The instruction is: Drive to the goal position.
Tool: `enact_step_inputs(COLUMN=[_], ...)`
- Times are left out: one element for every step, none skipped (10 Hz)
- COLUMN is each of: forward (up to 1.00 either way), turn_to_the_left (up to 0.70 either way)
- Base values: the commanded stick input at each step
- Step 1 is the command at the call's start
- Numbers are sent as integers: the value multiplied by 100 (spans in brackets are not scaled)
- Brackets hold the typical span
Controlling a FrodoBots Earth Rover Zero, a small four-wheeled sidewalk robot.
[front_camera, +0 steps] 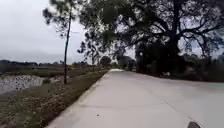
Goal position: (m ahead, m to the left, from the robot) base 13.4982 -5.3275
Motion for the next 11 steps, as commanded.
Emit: enact_step_inputs(forward=[100, 100, 100, 100, 100, 100, 100, 100, 100, 100, 100], turn_to_the_left=[0, 0, 0, 0, 0, 0, 0, 0, 0, -33, -40])
